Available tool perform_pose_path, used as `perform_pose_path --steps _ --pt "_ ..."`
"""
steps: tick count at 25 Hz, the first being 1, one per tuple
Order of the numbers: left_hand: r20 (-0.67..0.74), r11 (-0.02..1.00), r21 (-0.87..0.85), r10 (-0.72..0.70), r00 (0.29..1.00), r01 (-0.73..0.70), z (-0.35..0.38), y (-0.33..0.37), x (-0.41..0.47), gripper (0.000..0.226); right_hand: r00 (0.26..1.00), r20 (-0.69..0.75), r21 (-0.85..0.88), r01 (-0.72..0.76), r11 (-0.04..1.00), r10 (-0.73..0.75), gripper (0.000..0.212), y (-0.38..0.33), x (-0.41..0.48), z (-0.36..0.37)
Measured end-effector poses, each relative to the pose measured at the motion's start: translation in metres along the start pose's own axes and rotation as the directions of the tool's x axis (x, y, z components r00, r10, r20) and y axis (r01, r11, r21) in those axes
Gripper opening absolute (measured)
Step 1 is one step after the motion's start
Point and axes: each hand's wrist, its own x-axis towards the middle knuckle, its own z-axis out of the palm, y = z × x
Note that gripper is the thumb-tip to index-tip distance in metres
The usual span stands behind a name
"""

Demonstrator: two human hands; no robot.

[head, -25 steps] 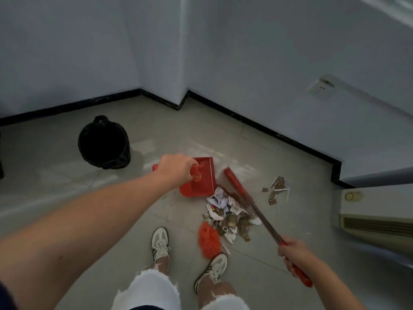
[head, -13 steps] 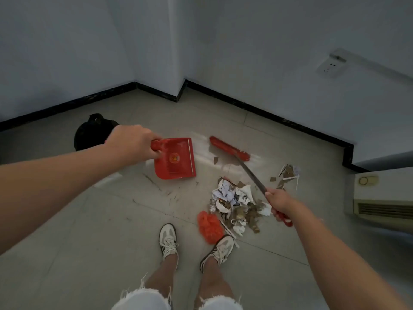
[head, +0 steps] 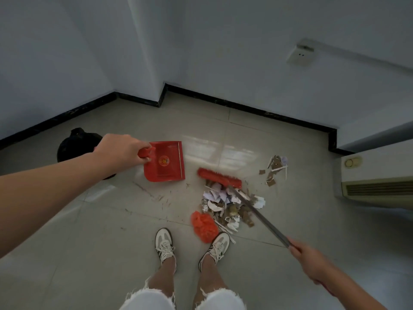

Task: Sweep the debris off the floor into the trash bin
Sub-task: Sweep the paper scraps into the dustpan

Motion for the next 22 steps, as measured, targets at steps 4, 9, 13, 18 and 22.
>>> perform_pose_path --steps 4,9,13,18,22 --pt "-0.035 0.989 0.095 0.12 0.992 -0.116 -0.012 0.043 0.025 0.032 0.993 -0.104 0.111 -0.04 0.993 0.051 0.032 0.027 0.009 -0.042" --pt "-0.048 0.991 0.004 0.131 0.99 -0.131 -0.016 0.099 0.063 0.028 0.957 -0.252 0.259 -0.074 0.963 0.141 0.037 0.043 0.072 -0.076" --pt "-0.095 0.987 0.011 0.16 0.983 -0.16 -0.013 0.135 0.095 0.031 0.918 -0.271 0.436 -0.15 0.887 0.289 0.037 0.059 0.135 -0.108" --pt "-0.113 0.986 0.032 0.169 0.979 -0.166 -0.008 0.144 0.121 0.028 0.937 -0.188 0.349 -0.216 0.912 0.294 0.029 0.072 0.2 -0.126" --pt "-0.105 0.993 -0.006 0.114 0.988 -0.116 -0.006 0.139 0.12 0.029 0.958 -0.063 0.278 -0.251 0.927 0.278 0.03 0.066 0.197 -0.117"
